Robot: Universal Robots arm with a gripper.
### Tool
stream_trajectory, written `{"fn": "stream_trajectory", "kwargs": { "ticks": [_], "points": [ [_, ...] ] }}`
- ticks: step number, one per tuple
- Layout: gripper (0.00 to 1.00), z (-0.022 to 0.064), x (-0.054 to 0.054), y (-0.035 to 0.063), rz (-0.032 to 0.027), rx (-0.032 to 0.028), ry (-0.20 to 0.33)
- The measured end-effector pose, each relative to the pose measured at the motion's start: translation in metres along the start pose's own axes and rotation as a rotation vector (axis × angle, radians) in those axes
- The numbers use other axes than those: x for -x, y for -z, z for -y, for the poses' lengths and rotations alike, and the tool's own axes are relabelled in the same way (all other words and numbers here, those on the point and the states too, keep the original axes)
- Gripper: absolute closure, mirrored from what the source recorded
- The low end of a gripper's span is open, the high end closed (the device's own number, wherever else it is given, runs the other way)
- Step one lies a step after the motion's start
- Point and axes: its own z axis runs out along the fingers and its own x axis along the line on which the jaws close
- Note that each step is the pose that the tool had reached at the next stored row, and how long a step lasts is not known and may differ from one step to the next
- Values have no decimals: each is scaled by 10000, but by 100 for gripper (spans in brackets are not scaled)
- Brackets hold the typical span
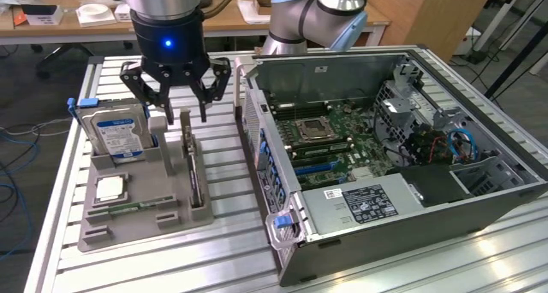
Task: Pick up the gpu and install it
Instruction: 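Pick up the gpu and move the gpu toward the slot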
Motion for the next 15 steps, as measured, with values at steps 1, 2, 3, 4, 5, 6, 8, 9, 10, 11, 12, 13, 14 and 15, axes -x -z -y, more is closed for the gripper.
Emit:
{"fn": "stream_trajectory", "kwargs": {
  "ticks": [1,2,3,4,5,6,8,9,10,11,12,13,14,15],
  "points": [
    [45,1,0,-6,0,1,0],
    [45,1,0,-12,1,1,0],
    [45,2,-1,-18,0,1,0],
    [45,2,-1,-23,-1,0,0],
    [45,2,-1,-28,1,1,0],
    [45,3,-1,-34,1,1,0],
    [45,4,-2,-47,1,1,0],
    [45,4,-2,-55,1,1,0],
    [45,5,-2,-63,1,1,0],
    [45,5,-3,-71,0,1,0],
    [45,6,-3,-79,1,1,0],
    [45,6,-3,-87,1,2,0],
    [45,7,-4,-95,0,1,1],
    [45,7,-4,-102,1,1,1]
  ]
}}
